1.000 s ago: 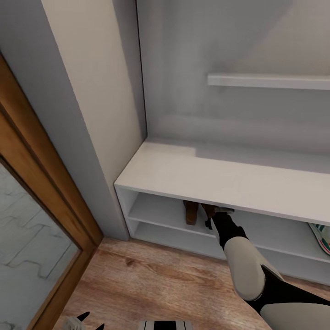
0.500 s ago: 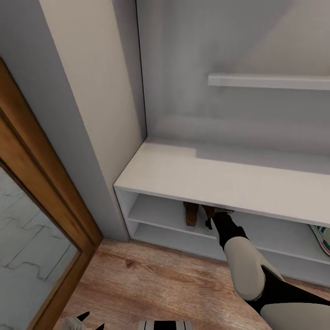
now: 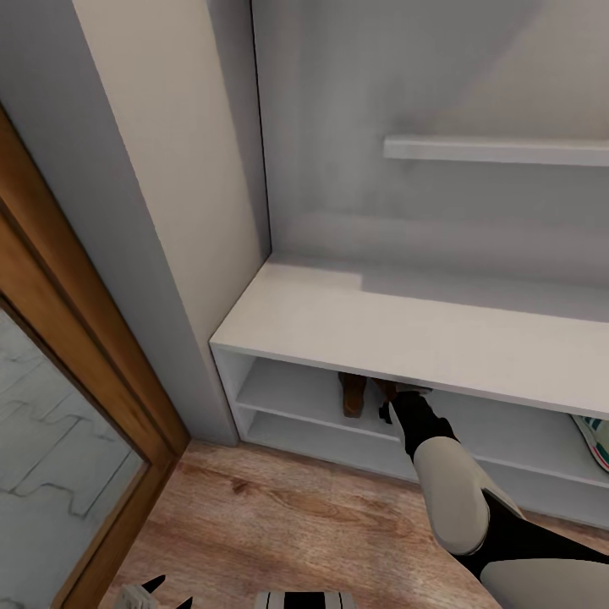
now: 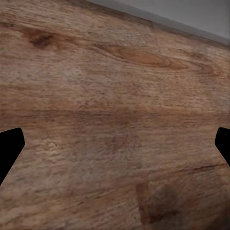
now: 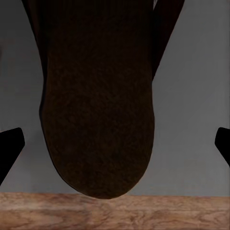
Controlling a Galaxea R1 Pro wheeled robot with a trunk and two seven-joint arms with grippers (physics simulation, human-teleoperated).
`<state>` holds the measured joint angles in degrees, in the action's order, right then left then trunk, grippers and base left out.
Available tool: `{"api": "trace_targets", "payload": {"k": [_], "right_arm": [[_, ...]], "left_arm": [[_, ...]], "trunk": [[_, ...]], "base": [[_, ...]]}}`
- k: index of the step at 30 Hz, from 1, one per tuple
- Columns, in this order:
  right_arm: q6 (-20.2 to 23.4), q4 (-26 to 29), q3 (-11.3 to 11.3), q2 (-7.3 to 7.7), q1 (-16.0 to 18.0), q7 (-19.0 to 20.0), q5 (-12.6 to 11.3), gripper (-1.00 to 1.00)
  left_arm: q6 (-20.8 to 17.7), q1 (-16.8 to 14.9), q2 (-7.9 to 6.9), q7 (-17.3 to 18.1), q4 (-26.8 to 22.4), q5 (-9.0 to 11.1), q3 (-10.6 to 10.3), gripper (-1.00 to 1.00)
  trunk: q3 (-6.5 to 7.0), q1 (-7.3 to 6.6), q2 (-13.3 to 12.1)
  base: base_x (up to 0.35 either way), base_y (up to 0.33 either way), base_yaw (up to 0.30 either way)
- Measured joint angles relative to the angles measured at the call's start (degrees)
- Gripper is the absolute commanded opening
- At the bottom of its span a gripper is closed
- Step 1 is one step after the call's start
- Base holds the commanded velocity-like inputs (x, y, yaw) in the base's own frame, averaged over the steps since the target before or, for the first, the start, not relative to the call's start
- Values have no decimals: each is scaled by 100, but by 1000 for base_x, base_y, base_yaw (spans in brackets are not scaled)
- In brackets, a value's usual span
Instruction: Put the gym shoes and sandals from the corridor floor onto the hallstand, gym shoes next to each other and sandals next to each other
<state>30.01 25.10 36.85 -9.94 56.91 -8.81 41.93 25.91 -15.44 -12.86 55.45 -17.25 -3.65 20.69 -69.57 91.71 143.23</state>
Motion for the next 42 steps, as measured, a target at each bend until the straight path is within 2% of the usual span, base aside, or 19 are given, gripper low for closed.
{"api": "trace_targets", "payload": {"k": [13,42], "right_arm": [[0,-2,0,0,0,1,-2,100],[1,0,0,0,0,0,2,100]], "left_arm": [[0,0,0,0,0,0,0,100],[0,-4,0,3,1,5,-3,100]], "trunk": [[0,2,0],[0,3,0]], "base": [[-70,0,0],[-311,-17,0]]}}
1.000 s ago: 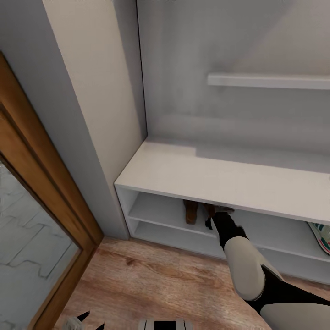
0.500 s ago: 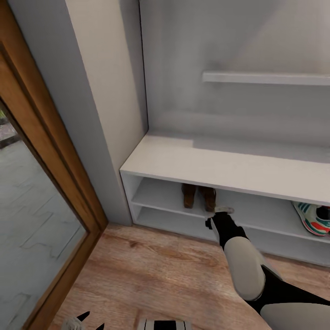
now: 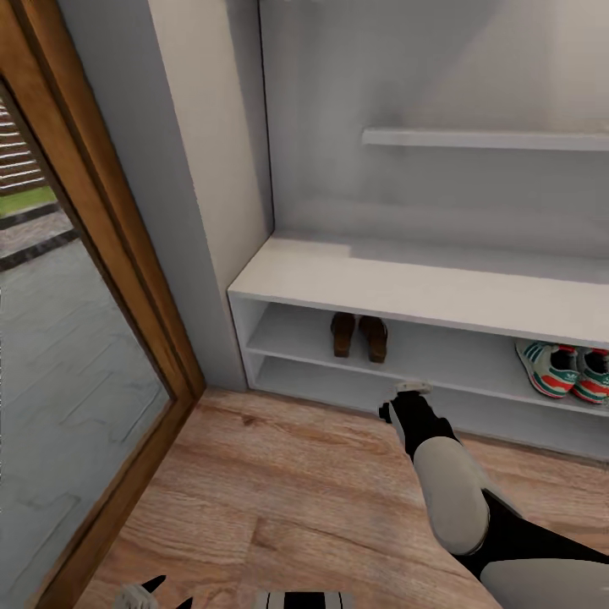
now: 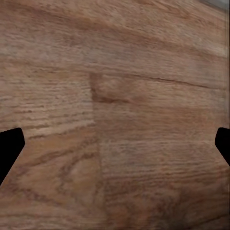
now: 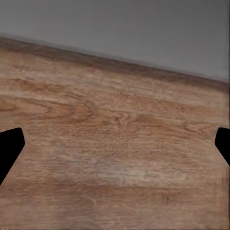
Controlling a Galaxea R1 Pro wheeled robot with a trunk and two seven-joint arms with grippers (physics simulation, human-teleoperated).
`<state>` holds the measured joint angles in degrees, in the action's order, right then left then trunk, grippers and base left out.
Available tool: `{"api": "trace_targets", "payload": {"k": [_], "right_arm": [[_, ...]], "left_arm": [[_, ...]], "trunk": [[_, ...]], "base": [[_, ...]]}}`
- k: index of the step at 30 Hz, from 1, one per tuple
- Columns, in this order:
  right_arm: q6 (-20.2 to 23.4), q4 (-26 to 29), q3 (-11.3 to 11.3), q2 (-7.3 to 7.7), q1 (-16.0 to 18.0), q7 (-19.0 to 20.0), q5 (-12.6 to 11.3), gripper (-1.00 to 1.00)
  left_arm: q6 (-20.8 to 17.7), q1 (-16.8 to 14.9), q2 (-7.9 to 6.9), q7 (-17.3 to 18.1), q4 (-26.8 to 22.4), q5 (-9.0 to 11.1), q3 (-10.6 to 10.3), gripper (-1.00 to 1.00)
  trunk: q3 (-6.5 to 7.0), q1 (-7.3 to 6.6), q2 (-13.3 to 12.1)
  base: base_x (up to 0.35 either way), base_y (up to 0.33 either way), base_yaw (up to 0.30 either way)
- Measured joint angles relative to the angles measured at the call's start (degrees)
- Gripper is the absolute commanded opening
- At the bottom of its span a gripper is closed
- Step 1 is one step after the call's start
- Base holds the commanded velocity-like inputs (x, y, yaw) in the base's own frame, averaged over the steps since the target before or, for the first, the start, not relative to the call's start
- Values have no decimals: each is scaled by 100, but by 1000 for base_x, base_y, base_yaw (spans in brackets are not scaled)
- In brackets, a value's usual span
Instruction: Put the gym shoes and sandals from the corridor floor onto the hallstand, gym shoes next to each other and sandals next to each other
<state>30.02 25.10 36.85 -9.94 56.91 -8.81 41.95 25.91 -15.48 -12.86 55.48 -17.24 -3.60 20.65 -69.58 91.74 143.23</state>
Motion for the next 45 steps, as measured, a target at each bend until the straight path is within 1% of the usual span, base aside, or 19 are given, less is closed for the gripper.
{"api": "trace_targets", "payload": {"k": [7,17,24,25,28,32,35,36,37,38,39,41,42,43,44,45], "right_arm": [[1,-1,0,0,0,0,1,100],[1,-16,0,0,0,4,1,100],[-3,-53,0,0,-7,11,5,100],[-36,-183,2,0,-13,17,1,100],[-157,-298,2,0,-48,18,2,100],[-699,-437,4,0,-283,20,2,100],[-1183,-481,5,0,-524,21,-1,100],[-1989,-553,-4,0,-891,23,-2,100],[-2178,-570,10,0,-1197,24,-8,100],[-2346,-577,5,0,-1259,25,-8,100],[-2822,-592,-1,0,-1563,27,-13,100],[-3132,-593,-17,0,-1831,27,-14,100],[-3281,-594,-21,31,-1944,27,-12,100],[-3439,-597,-20,83,-2056,27,-15,100],[-3729,-601,-15,189,-2261,27,-23,100],[-3869,-603,-20,246,-2372,26,-25,100]], "left_arm": [[0,-1,0,-4,1,-3,0,100],[-8,2,9,-12,-6,-5,-1,100],[-9,2,1,-5,-2,8,8,100],[-8,0,0,-4,-2,18,9,100],[-8,2,0,-6,-6,18,11,100],[-8,3,0,-5,-9,19,16,100],[-8,1,0,-6,-10,19,18,100],[-4,2,0,-4,-4,10,22,100],[-4,3,0,-3,-5,11,22,100],[-3,3,0,-3,-4,11,24,100],[-1,3,0,-3,-3,11,25,100],[-1,1,0,-5,-3,11,26,100],[-1,0,0,-6,-3,11,26,100],[0,1,0,-7,-3,11,26,100],[-1,3,-1,-8,-4,12,26,100],[0,4,0,-9,-3,11,26,100]], "trunk": [[0,-3,0],[0,-6,0],[0,-3,0],[0,-3,0],[0,-3,0],[0,-3,0],[0,-3,0],[1,-3,0],[-1,-2,0],[0,-3,0],[0,-3,0],[-1,-3,0],[-1,-3,0],[-1,-3,0],[-1,-2,0],[-1,-3,0]], "base": [[-62,-224,0],[251,-220,0],[122,-64,0],[20,-10,0],[13,-6,0],[5,-2,0],[2,-1,0],[0,0,0],[0,0,0],[0,0,0],[0,0,0],[0,0,0],[0,0,0],[0,0,0],[0,0,0],[0,0,0]]}}
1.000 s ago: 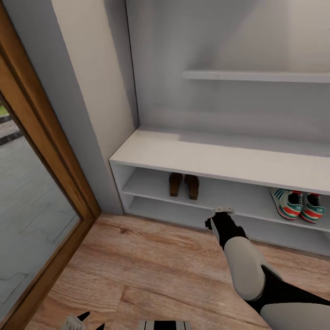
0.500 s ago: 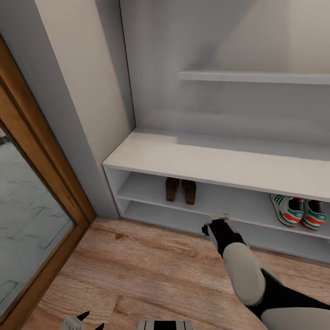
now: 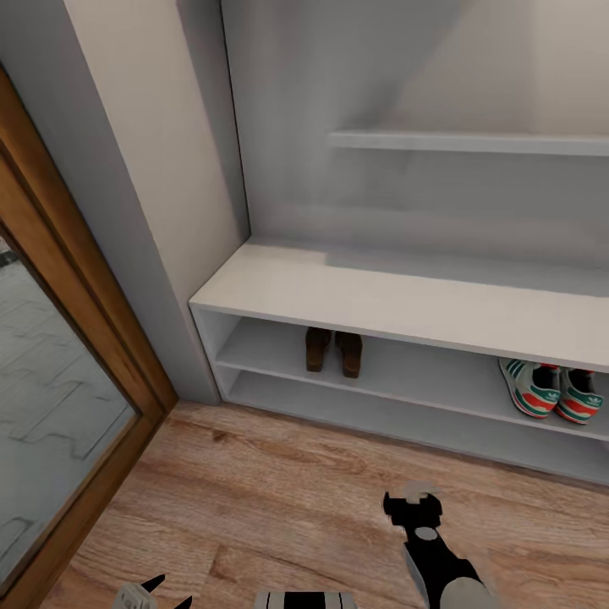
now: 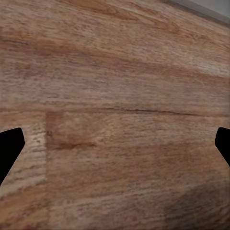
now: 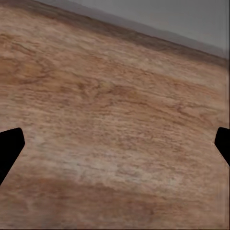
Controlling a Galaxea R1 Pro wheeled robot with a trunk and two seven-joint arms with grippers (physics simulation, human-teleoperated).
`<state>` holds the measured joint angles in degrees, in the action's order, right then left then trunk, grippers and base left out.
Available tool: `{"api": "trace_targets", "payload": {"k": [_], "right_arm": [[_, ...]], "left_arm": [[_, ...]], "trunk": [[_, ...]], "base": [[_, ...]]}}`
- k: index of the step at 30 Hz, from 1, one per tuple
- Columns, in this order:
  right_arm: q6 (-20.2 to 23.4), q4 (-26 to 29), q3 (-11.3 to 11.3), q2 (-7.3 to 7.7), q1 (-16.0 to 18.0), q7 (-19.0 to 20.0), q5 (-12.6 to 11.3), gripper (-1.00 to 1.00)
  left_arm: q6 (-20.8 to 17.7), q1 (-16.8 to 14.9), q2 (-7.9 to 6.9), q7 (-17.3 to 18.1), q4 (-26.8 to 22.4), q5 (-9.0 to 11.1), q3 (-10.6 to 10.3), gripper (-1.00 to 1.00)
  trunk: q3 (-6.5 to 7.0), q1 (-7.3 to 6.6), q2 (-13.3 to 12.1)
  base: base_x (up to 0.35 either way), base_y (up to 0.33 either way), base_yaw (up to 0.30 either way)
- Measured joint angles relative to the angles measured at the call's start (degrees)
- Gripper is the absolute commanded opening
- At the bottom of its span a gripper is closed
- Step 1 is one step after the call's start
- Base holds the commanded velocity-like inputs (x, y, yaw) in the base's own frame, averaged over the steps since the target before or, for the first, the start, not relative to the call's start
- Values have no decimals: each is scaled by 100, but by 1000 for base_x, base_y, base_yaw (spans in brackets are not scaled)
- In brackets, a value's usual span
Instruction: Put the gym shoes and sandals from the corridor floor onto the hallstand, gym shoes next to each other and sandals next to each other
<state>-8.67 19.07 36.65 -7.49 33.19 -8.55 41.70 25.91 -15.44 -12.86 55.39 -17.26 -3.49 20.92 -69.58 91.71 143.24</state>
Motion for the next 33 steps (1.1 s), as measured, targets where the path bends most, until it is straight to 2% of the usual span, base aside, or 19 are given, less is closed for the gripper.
{"api": "trace_targets", "payload": {"k": [2,5,9,10,15,16,19,21,27,33], "right_arm": [[-234,-5,1,102,-181,2,-1,100],[-738,-20,7,410,-752,30,-10,100],[-923,-157,4,567,-1029,124,-11,100],[-1336,-590,11,892,-1161,994,-1,100],[-1414,-621,45,972,-1182,1388,-59,100],[-1432,-622,112,1059,-1182,1536,-272,100],[-1439,-620,136,1135,-1183,1580,-415,100],[-1442,-618,149,1249,-1185,1606,-527,100],[-1443,-628,140,1303,-1186,1602,-562,100],[-1443,-643,136,1285,-1186,1589,-561,100]], "left_arm": [[0,1,0,-1,3,3,0,100],[0,2,0,-2,7,7,6,100],[1,2,0,-2,9,7,9,100],[1,3,-6,-2,78,23,19,100],[2,2,-8,-2,97,28,26,100],[1,1,-17,-2,99,31,28,100],[2,1,-24,-2,98,31,28,100],[1,2,-37,-2,97,32,29,100],[2,2,-43,-2,99,33,29,100],[2,2,-43,-2,98,34,29,100]], "trunk": [[0,0,0],[0,0,0],[0,0,0],[0,0,0],[0,0,0],[0,0,0],[0,0,0],[0,0,0],[0,0,0],[0,0,0]], "base": [[0,0,0],[0,0,0],[0,0,0],[0,0,0],[0,0,0],[0,0,0],[0,0,0],[0,0,0],[0,0,0],[0,0,-8]]}}
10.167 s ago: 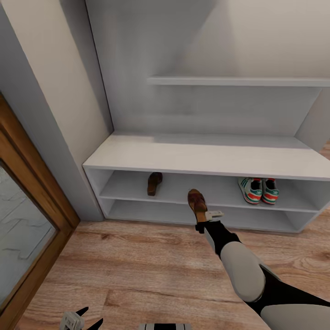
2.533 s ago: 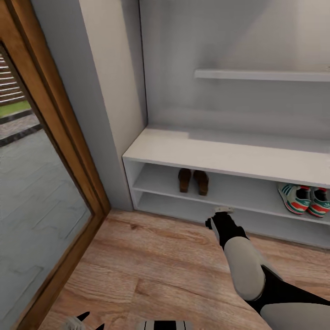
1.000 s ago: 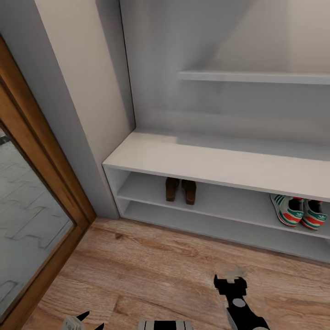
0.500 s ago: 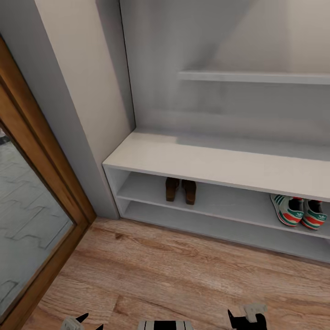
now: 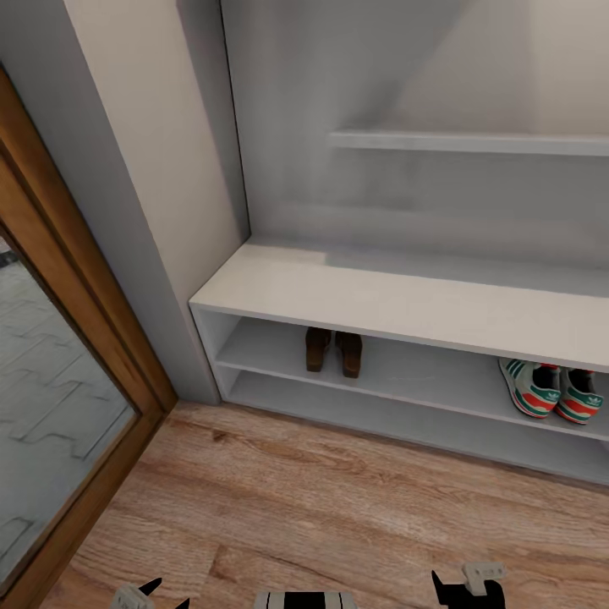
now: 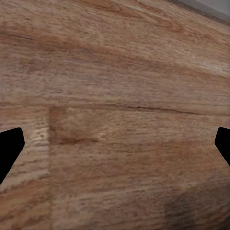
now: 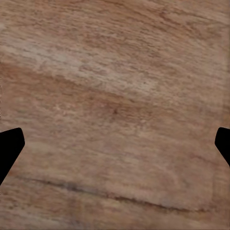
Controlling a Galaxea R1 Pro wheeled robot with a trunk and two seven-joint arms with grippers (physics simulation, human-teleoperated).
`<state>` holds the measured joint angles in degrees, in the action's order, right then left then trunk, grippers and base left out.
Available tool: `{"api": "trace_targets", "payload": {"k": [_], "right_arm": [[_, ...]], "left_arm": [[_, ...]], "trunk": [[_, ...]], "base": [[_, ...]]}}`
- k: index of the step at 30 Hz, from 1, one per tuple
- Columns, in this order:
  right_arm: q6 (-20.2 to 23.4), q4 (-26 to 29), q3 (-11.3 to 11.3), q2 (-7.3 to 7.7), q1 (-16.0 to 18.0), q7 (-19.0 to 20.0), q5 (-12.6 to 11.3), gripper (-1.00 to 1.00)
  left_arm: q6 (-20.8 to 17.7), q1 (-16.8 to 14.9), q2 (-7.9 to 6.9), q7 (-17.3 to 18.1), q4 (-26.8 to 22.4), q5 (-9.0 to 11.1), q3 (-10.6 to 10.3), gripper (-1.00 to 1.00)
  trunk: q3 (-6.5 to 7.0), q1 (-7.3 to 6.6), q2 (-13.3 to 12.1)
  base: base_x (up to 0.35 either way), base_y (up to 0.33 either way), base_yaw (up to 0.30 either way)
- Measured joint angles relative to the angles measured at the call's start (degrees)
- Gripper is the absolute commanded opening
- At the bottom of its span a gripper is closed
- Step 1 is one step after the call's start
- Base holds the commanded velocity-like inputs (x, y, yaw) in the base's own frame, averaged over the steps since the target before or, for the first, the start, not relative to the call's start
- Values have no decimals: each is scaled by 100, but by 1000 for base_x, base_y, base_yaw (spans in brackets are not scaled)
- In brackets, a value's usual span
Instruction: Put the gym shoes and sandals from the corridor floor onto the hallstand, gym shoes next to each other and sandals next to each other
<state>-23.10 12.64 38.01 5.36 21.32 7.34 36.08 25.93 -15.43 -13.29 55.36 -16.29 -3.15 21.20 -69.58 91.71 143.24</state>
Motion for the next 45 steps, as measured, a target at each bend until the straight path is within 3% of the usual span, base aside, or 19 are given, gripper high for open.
{"api": "trace_targets", "payload": {"k": [3,33,45], "right_arm": [[0,-4,0,-1,0,-3,0,100],[-4,-18,-1,3,-1,-4,0,100],[-16,-22,-1,14,-8,-5,6,100]], "left_arm": [[0,-1,0,0,2,-1,0,100],[-7,2,-21,-24,15,-2,13,100],[4,7,-26,-699,80,-1,347,100]], "trunk": [[21,-3,-2],[562,-661,-1204],[808,-925,-1685]], "base": [[0,0,-123],[0,0,-275],[0,0,-293]]}}
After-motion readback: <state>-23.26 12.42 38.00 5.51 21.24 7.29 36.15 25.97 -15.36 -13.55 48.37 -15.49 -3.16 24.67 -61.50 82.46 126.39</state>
